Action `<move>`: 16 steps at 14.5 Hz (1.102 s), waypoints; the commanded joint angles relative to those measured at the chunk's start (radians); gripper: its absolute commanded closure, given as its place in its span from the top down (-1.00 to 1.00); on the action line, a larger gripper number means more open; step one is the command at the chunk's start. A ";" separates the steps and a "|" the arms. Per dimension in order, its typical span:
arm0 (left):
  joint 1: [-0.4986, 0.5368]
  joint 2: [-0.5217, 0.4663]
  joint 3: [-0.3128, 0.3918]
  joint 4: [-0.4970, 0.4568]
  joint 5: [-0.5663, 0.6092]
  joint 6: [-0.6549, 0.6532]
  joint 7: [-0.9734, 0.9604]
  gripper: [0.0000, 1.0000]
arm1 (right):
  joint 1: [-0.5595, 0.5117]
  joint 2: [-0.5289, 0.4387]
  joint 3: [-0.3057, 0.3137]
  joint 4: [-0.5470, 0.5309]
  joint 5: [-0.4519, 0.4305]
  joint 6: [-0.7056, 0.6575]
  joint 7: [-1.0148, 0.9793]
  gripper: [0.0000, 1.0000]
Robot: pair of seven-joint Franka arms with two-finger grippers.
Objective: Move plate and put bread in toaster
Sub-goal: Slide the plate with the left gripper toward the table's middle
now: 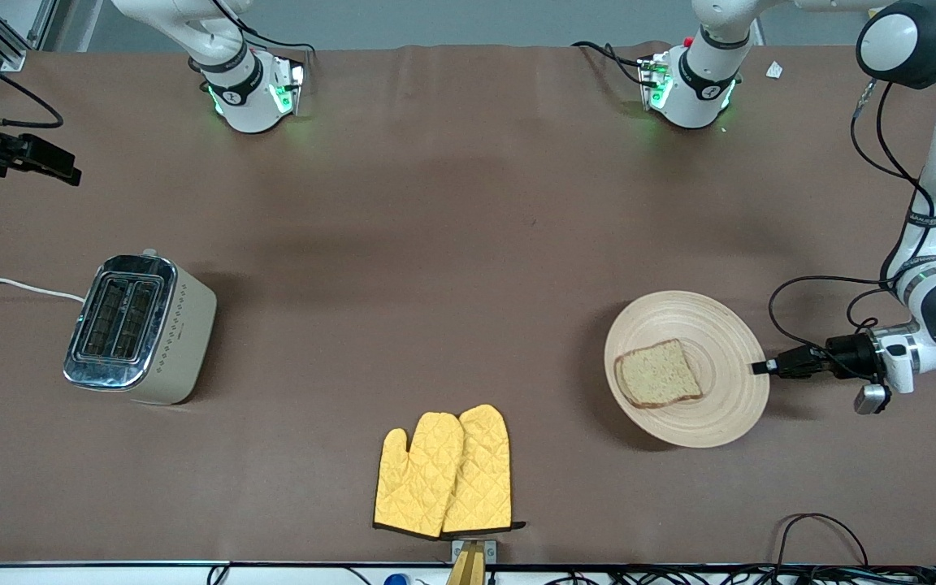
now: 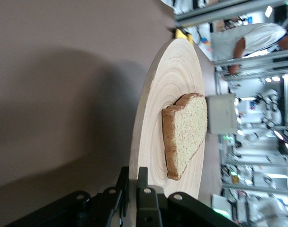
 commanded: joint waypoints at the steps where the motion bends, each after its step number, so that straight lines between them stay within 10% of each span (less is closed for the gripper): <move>1: -0.005 -0.016 -0.042 -0.011 0.001 -0.055 -0.002 -0.99 | -0.010 -0.002 0.004 0.005 0.000 -0.010 -0.003 1.00; 10: -0.201 -0.031 -0.128 -0.069 -0.036 0.027 -0.077 -1.00 | -0.011 -0.002 0.002 0.004 0.000 -0.010 -0.003 1.00; 16: -0.300 -0.025 -0.274 -0.121 -0.063 0.322 -0.206 -1.00 | -0.013 -0.002 0.002 0.004 0.000 -0.010 -0.008 1.00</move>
